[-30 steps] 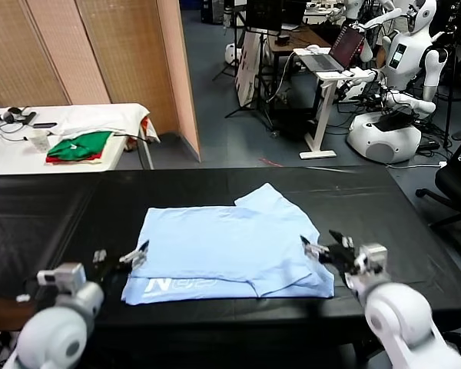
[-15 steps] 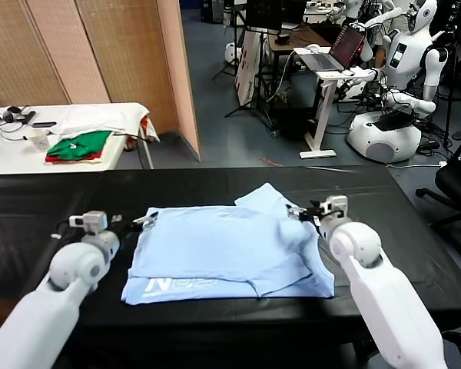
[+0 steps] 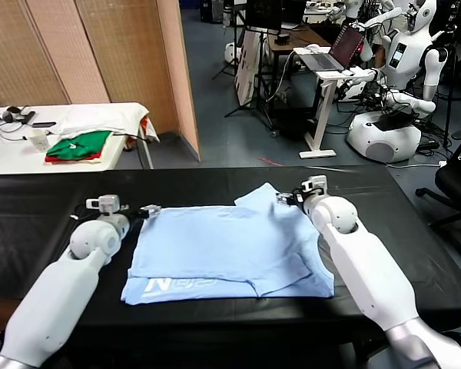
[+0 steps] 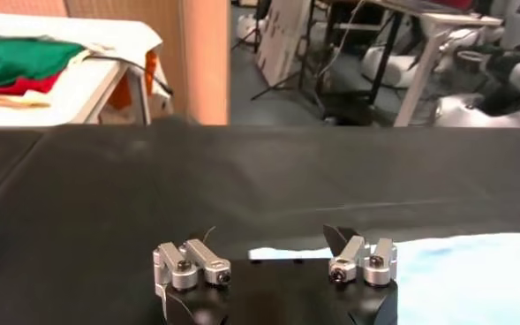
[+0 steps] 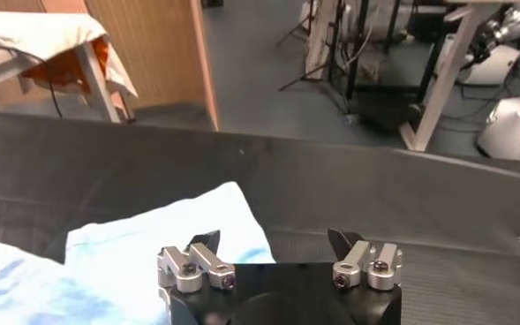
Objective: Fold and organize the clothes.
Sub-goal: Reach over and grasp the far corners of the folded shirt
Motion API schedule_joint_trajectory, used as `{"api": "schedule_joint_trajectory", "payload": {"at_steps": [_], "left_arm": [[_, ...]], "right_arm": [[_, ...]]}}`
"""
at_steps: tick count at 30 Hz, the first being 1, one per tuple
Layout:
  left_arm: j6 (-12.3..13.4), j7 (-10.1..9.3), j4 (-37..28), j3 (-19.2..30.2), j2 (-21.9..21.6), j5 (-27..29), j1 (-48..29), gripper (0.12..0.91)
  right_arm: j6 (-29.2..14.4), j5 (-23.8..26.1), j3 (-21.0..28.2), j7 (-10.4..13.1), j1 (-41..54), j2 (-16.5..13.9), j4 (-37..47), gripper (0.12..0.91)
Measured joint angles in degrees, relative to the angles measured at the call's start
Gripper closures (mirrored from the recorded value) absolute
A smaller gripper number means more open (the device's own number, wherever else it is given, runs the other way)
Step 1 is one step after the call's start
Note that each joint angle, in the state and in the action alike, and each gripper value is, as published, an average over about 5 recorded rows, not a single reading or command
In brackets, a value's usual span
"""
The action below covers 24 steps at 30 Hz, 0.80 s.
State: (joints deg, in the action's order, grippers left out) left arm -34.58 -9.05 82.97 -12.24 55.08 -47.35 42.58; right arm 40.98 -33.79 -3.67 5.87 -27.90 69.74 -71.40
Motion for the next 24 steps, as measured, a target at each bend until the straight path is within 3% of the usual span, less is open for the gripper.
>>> {"api": "schedule_joint_trajectory", "payload": {"at_steps": [2,5,13,16,19,24], "left_arm": [[-0.12,0.27,-0.19,0.16,0.01,-0.1,0.0,0.16],[-0.31,0.74,-0.34,0.24,0.08,0.03,0.04,0.272],[-0.85,1.92,-0.89,-0.11,-0.31,-0.09,0.59,0.755],[-1.18,2.27,-0.83,-0.11,-0.53,-0.36,0.63,0.873],[-1.32,2.38,-0.83,0.07,-0.62,-0.37,0.46,0.884],[-1.01,2.29,-0.7,0.22,-0.57,-0.35,0.27,0.885]], "right_arm": [[0.1,0.34,0.12,-0.31,0.36,0.42,0.74,0.18],[0.13,0.71,0.28,-0.75,0.84,0.88,1.67,0.318],[0.56,1.31,0.6,-0.96,1.44,1.43,2.72,0.657],[0.49,1.59,0.54,-0.96,1.25,1.46,2.57,0.79],[-0.76,2.02,0.14,-1.27,0.64,1.31,2.04,0.871],[-4.75,1.96,-1.02,-1.99,-0.91,0.33,-0.26,0.884]]}}
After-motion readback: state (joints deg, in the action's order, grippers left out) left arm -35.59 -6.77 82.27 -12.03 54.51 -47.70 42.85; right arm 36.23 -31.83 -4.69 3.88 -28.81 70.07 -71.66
